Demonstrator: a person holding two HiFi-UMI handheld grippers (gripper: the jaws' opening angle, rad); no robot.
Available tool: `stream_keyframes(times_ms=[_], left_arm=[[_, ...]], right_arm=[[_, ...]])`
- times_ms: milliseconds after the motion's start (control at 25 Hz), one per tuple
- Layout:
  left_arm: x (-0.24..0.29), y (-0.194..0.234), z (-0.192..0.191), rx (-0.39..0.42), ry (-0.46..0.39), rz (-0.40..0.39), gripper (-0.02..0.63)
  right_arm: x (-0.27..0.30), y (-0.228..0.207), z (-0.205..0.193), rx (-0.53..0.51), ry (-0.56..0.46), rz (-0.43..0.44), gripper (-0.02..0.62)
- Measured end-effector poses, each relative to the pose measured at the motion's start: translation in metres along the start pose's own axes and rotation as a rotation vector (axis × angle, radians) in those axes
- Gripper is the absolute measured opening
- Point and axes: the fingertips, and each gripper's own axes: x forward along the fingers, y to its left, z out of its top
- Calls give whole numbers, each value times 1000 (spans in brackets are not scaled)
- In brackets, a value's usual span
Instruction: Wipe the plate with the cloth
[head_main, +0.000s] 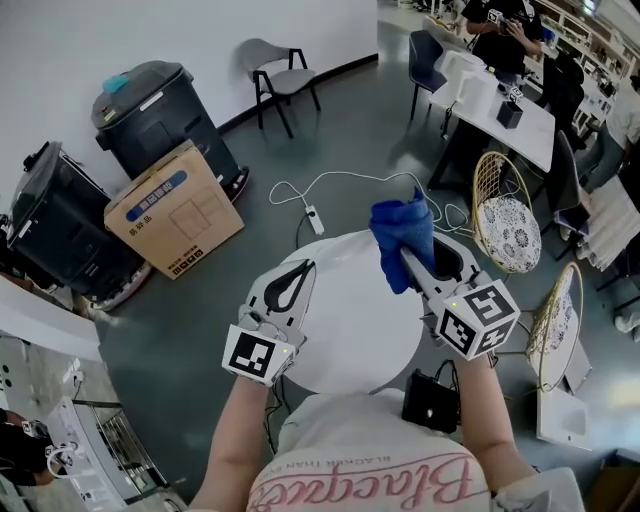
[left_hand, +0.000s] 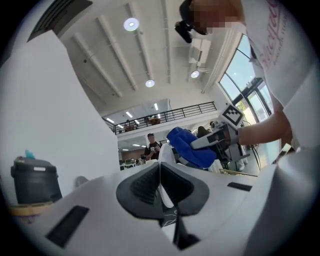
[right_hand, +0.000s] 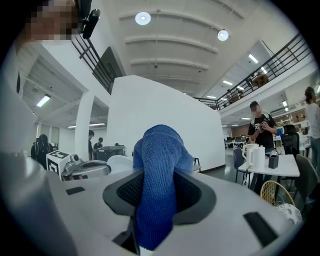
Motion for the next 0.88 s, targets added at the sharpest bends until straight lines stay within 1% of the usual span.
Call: stream_keyframes(times_ms=[40, 80, 120, 200, 240, 320, 400, 560, 680, 800, 880], left_arm=[[0, 0, 8, 28, -33, 1, 15], [0, 0, 13, 75, -47, -2, 15], [0, -1, 14, 153, -30, -13, 15], [-1, -5, 10, 328, 41, -38, 15], [-1, -7, 11, 383, 51, -40, 15], [0, -15, 17, 461, 13, -43, 15], [1, -22, 23, 537, -36, -57, 15], [0, -30, 26, 679, -42, -101, 15], [-3, -37, 27, 789, -53, -137, 17], [-8, -49, 30, 904, -70, -187, 16], [-11, -55, 30, 968, -72, -221, 15]], right_arm=[[0, 0, 4, -2, -5, 10, 147], [-1, 0, 7, 0, -12, 21, 147], [-1, 1, 10, 3, -18, 32, 147], [-1, 2, 15, 11, -30, 65, 147], [-1, 4, 17, 16, -34, 88, 147], [0, 9, 22, 25, -31, 150, 147], [1, 16, 29, 7, -12, 218, 147], [3, 35, 51, -115, 18, 331, 147], [7, 62, 65, -239, 51, 433, 147], [7, 89, 61, -376, 121, 534, 147], [7, 101, 53, -441, 164, 579, 147]])
